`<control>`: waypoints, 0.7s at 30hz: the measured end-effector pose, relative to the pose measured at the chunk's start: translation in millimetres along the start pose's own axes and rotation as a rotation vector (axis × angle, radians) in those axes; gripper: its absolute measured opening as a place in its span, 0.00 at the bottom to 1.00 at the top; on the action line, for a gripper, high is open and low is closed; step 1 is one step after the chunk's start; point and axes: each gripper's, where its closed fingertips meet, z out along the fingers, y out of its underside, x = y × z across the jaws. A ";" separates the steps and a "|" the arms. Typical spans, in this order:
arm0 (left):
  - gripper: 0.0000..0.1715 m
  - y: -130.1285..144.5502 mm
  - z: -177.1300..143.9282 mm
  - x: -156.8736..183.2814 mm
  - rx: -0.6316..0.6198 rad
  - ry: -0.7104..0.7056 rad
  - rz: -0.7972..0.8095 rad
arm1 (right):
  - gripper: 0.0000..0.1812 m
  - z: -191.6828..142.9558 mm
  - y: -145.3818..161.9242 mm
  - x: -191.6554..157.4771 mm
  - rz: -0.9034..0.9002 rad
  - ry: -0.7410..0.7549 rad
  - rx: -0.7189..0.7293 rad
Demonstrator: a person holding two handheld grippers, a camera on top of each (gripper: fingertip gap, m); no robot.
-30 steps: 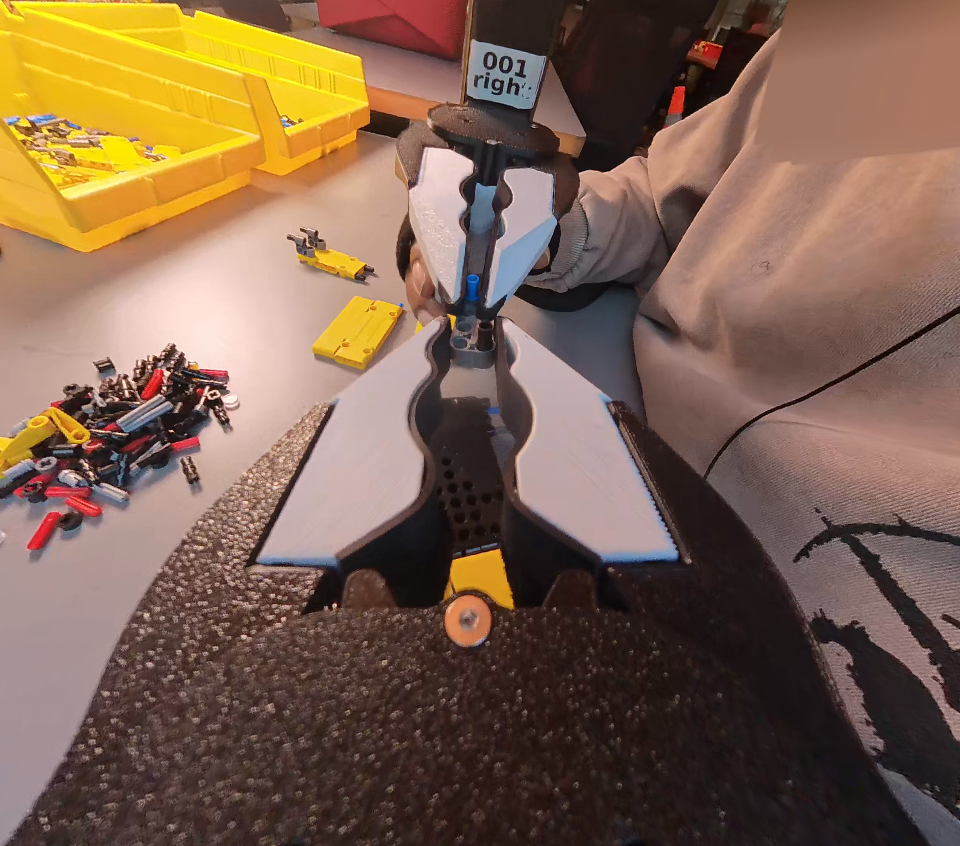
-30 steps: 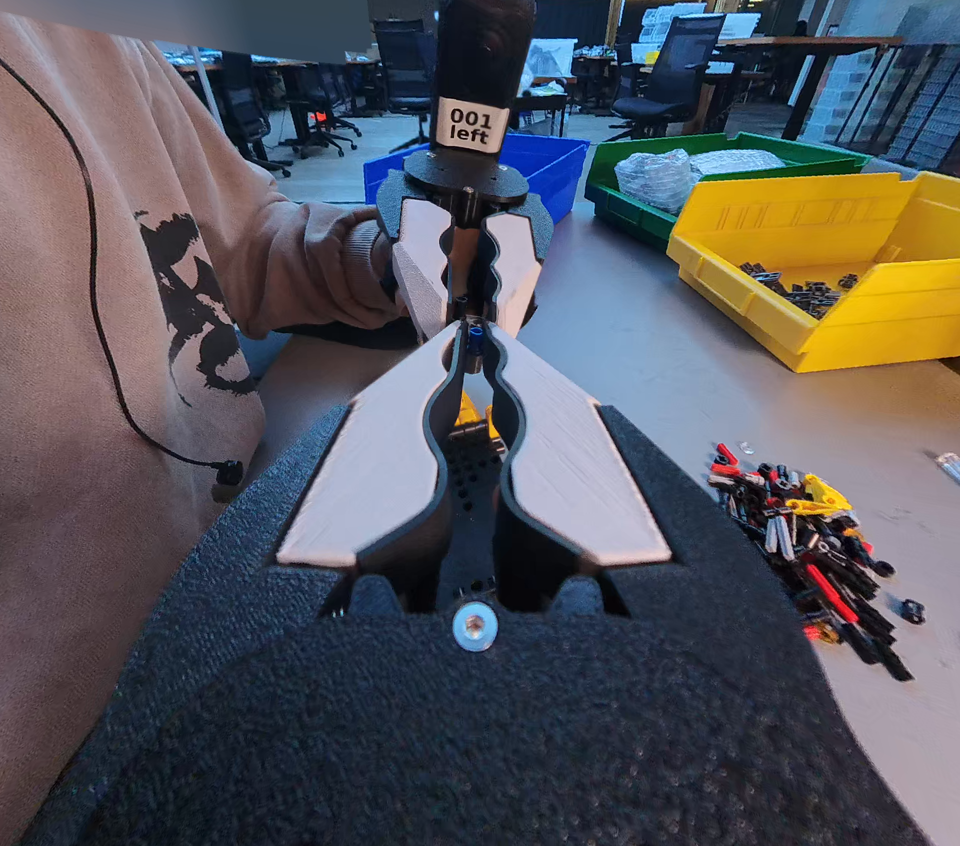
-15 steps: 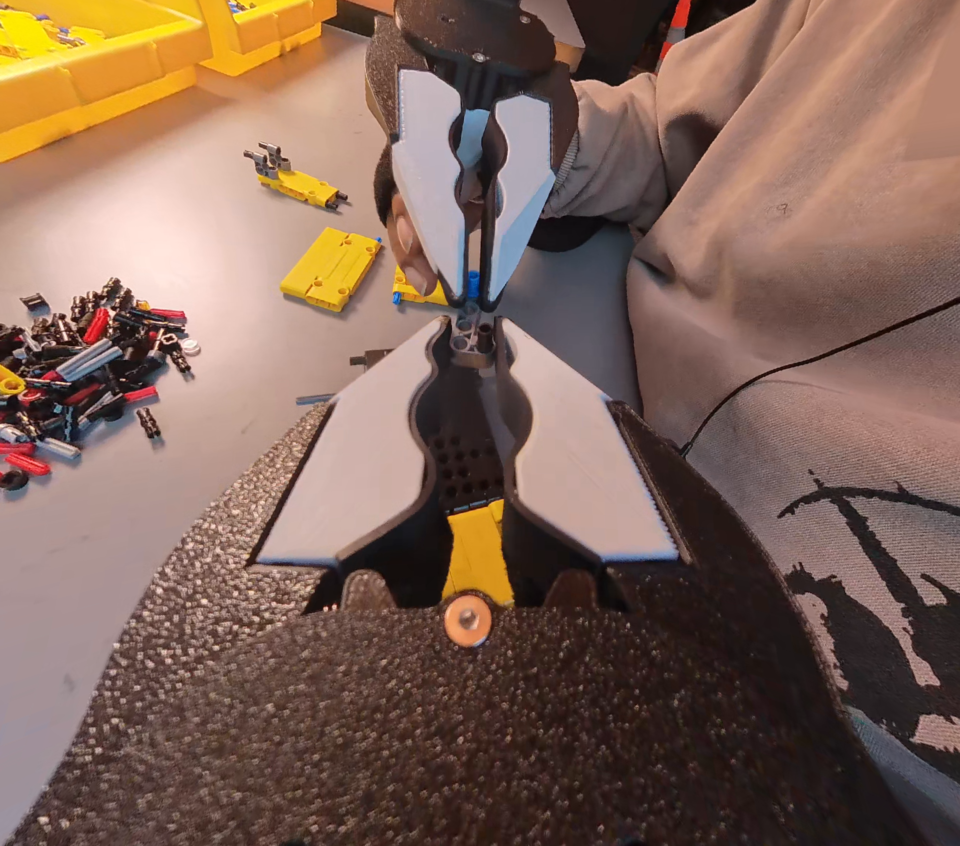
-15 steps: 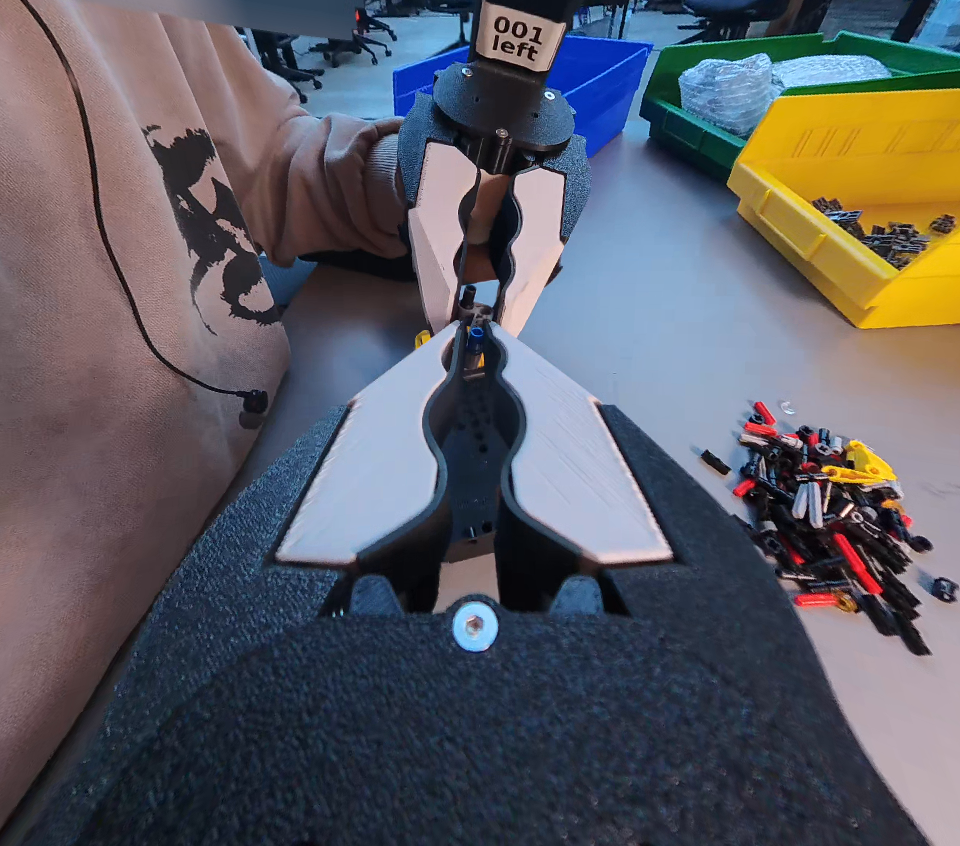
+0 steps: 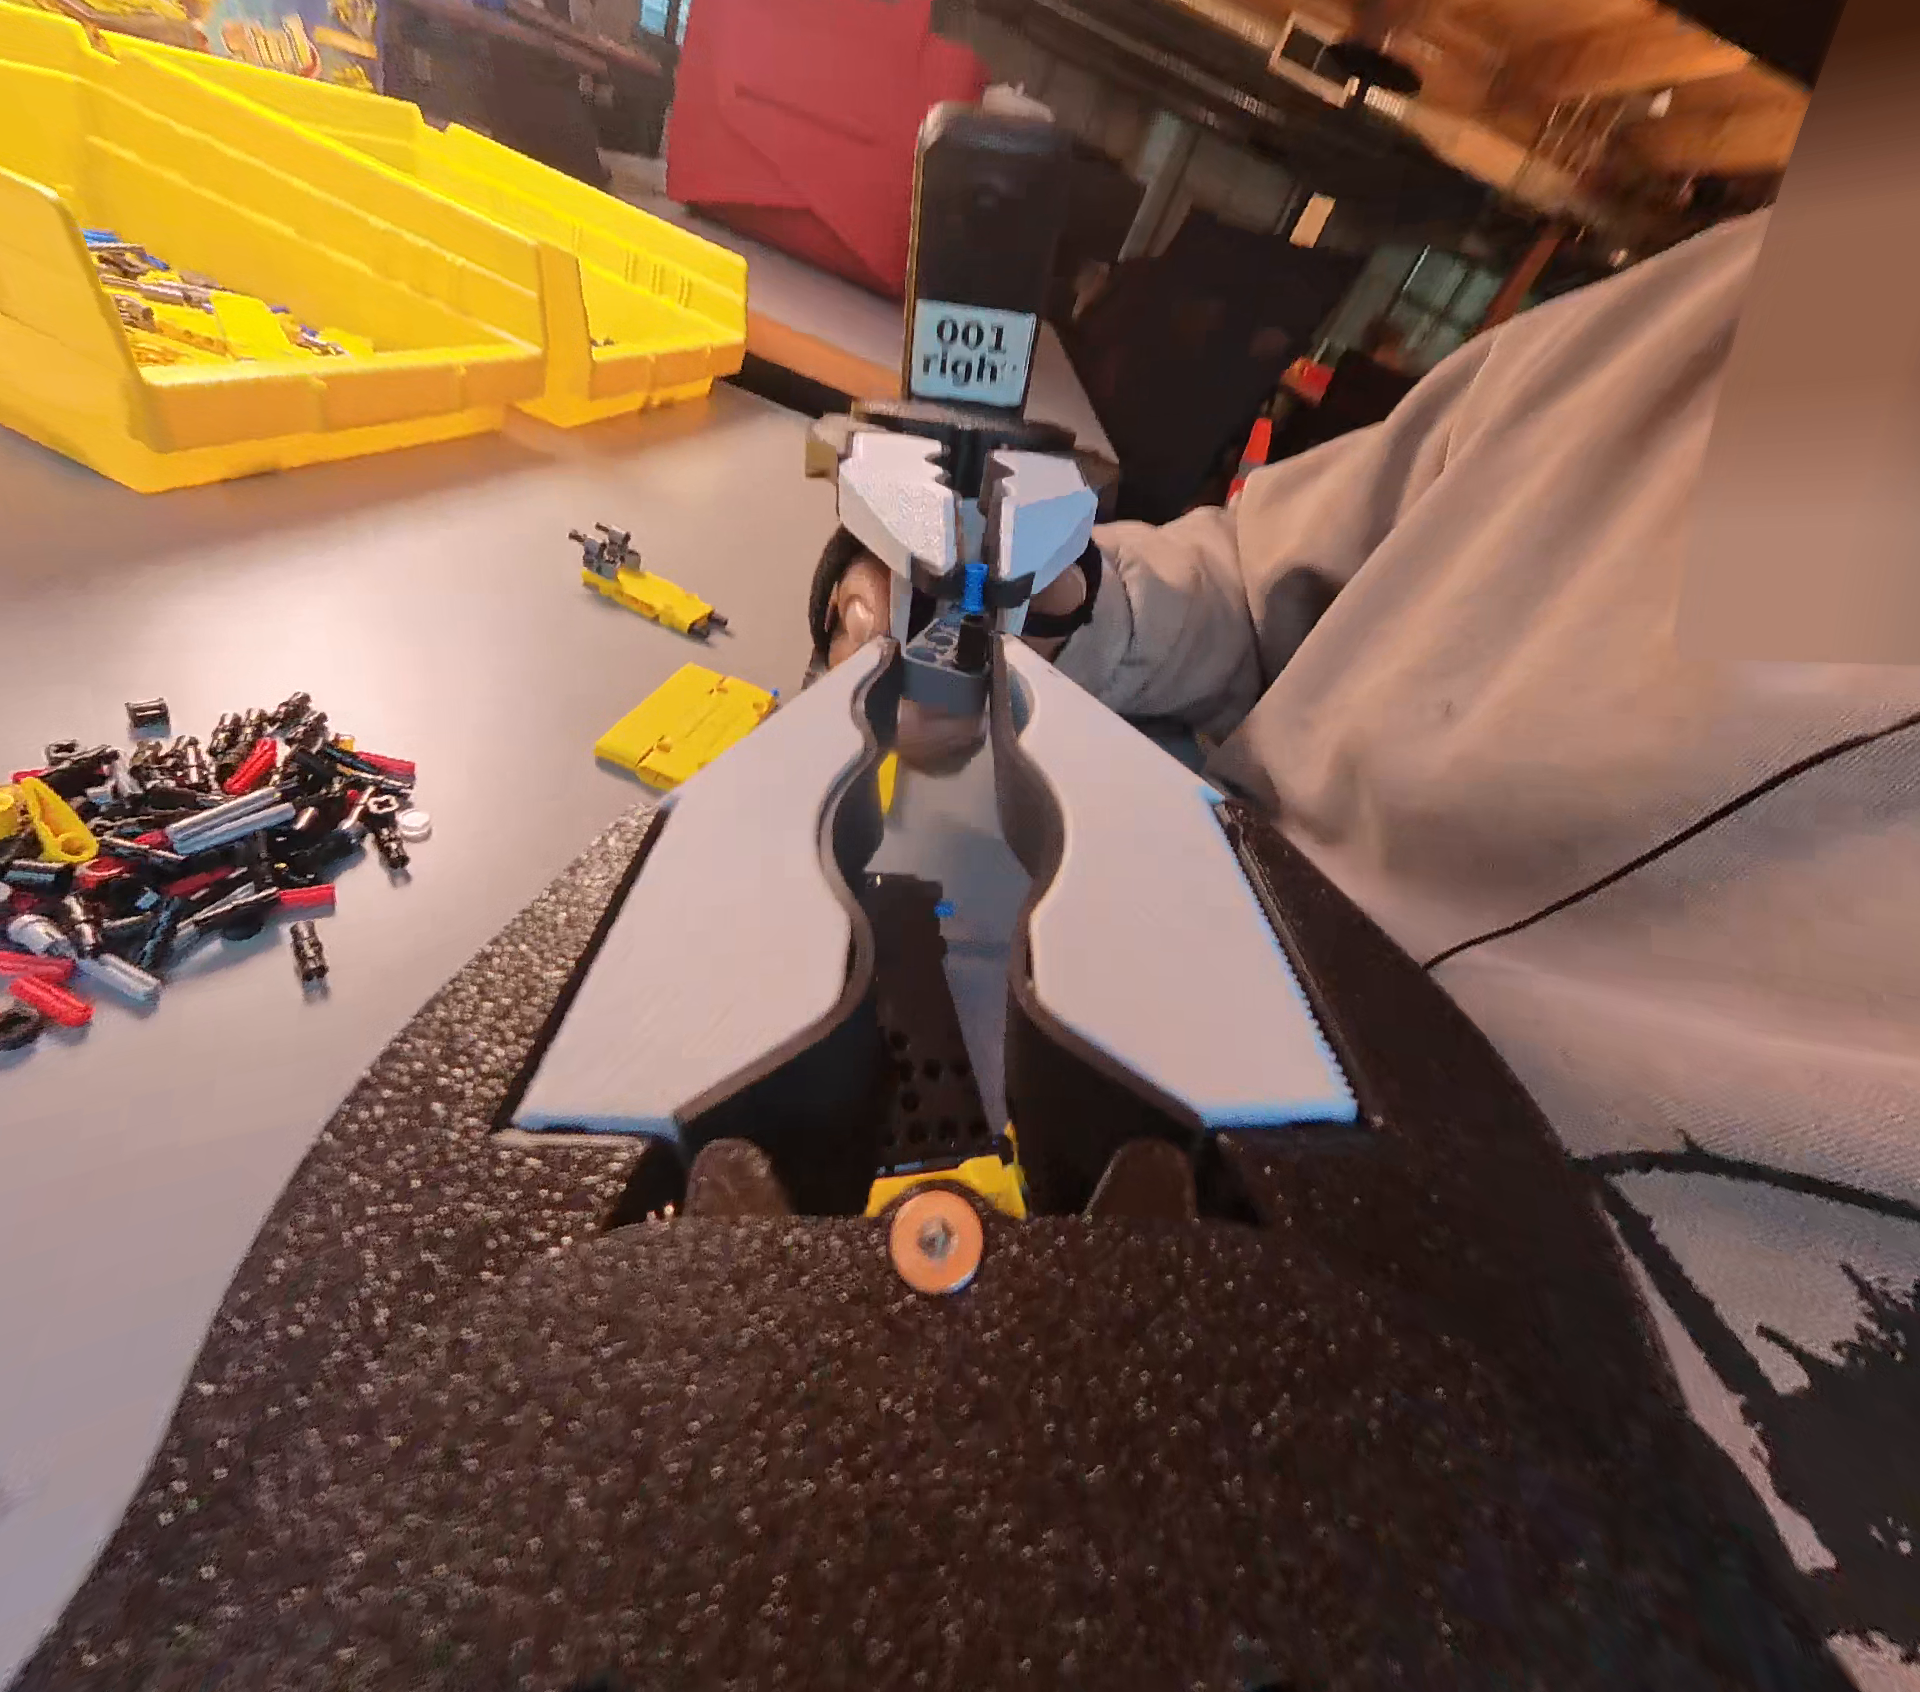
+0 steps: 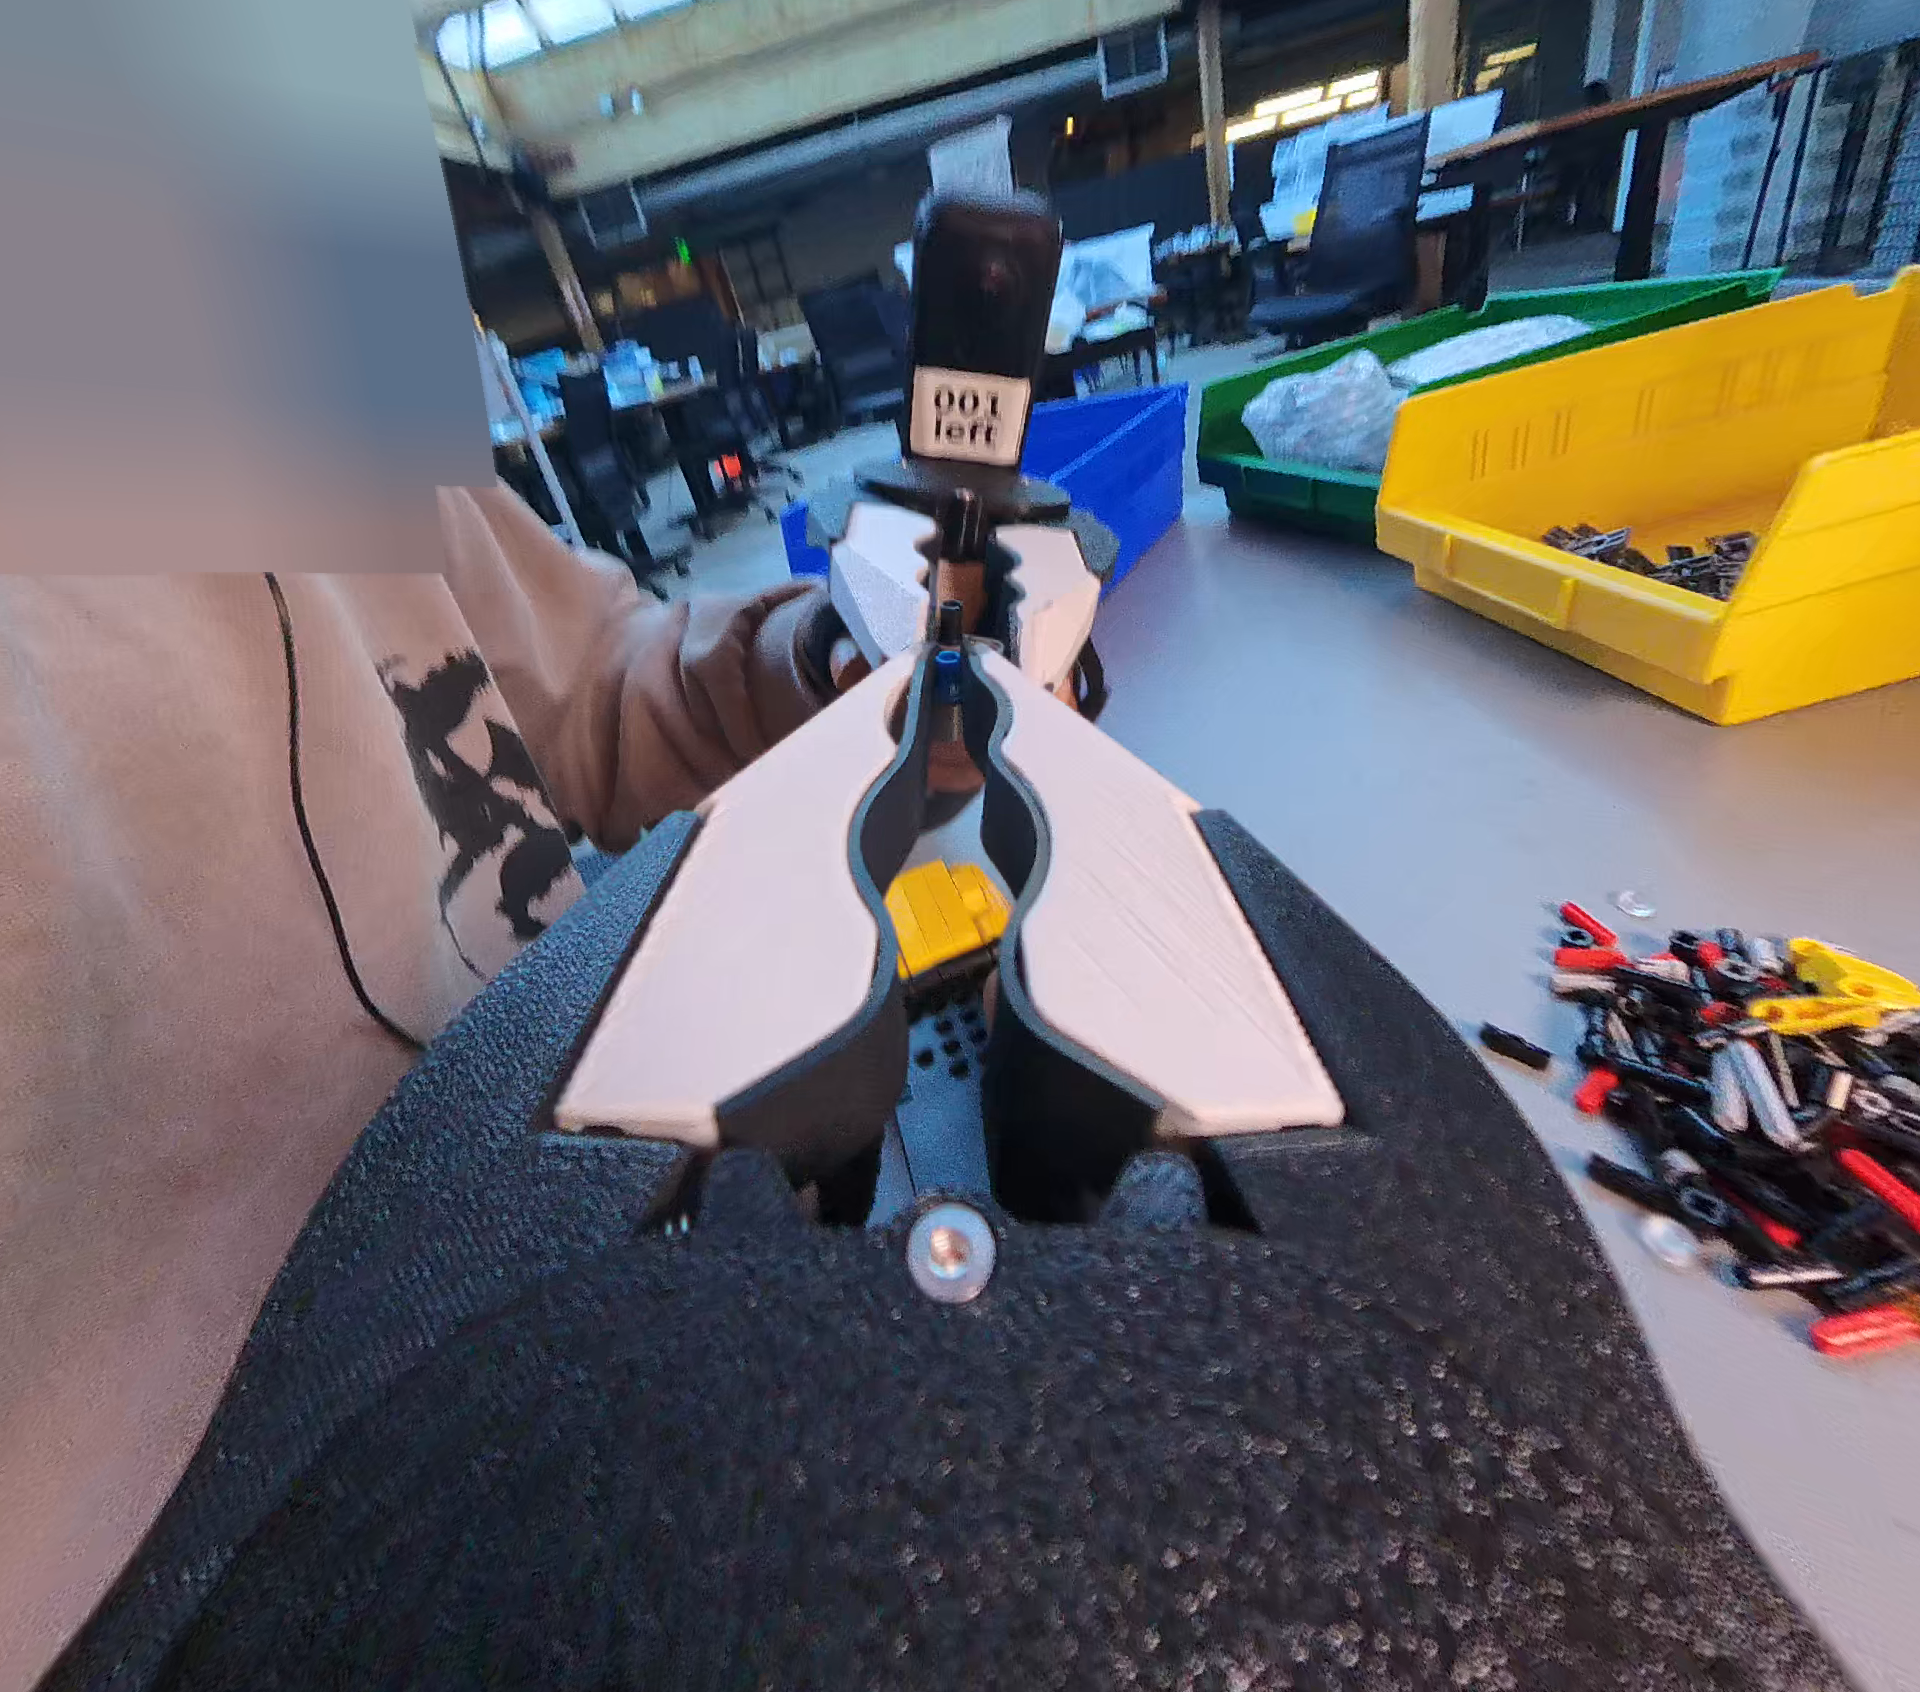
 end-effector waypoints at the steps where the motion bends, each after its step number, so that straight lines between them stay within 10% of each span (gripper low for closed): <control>1: 0.09 -4.8 -0.7 -0.6 0.043 0.010 -0.034 | 0.02 -0.6 -5.8 1.1 0.036 0.002 0.052; 10: 0.08 -38.8 -2.1 1.4 0.380 0.153 -0.321 | 0.01 2.2 -28.4 2.8 0.152 0.013 0.260; 21: 0.08 -45.1 -4.7 4.1 0.475 0.309 -0.568 | 0.01 11.0 -38.9 -1.0 0.064 0.077 0.303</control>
